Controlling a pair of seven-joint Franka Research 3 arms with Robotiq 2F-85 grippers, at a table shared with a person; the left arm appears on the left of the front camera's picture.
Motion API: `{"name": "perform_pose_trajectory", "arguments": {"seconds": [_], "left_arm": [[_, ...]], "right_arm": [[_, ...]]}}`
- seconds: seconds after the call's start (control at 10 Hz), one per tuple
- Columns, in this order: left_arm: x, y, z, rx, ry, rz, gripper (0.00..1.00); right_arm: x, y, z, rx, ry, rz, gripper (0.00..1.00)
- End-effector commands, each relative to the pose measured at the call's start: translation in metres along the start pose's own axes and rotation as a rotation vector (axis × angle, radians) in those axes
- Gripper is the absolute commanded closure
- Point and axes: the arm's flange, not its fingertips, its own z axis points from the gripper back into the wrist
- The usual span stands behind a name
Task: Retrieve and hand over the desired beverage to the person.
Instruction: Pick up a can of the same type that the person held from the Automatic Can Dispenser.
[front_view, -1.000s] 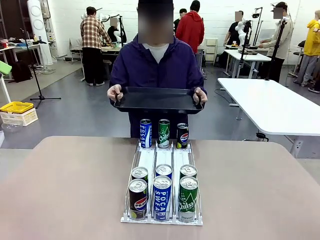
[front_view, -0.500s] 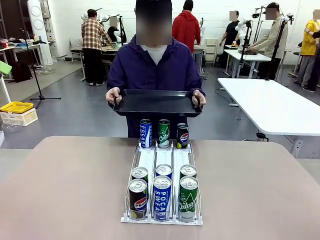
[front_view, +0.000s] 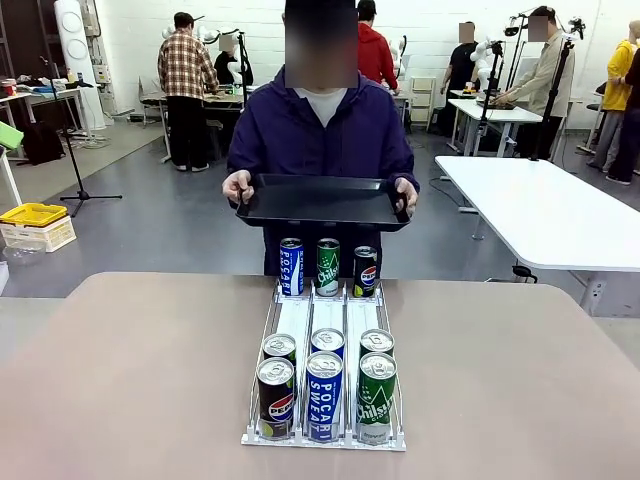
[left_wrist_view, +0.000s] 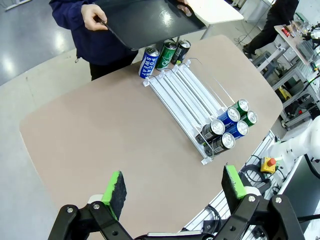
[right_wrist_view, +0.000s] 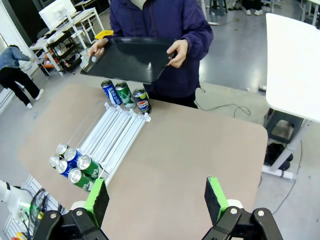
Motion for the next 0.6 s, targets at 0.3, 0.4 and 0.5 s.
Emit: {"name": "perform_pose_trajectory", "arguments": {"seconds": [0.3, 0.4, 0.5], "left_arm": [[0.0014, 0.0017, 0.0016, -0.009, -0.005, -0.015, 0.0], [0.0014, 0.0017, 0.0016, -0.009, -0.005, -0.015, 0.0], [0.0014, 0.0017, 0.0016, -0.009, -0.005, -0.015, 0.0]], "right_arm": [[-0.0001, -0.0003, -0.001, 0.008, 0.0, 0.002, 0.0], [-0.0001, -0.0003, -0.001, 0.008, 0.0, 0.002, 0.0], [-0.0001, -0.0003, -0.001, 0.008, 0.0, 0.002, 0.0]]}}
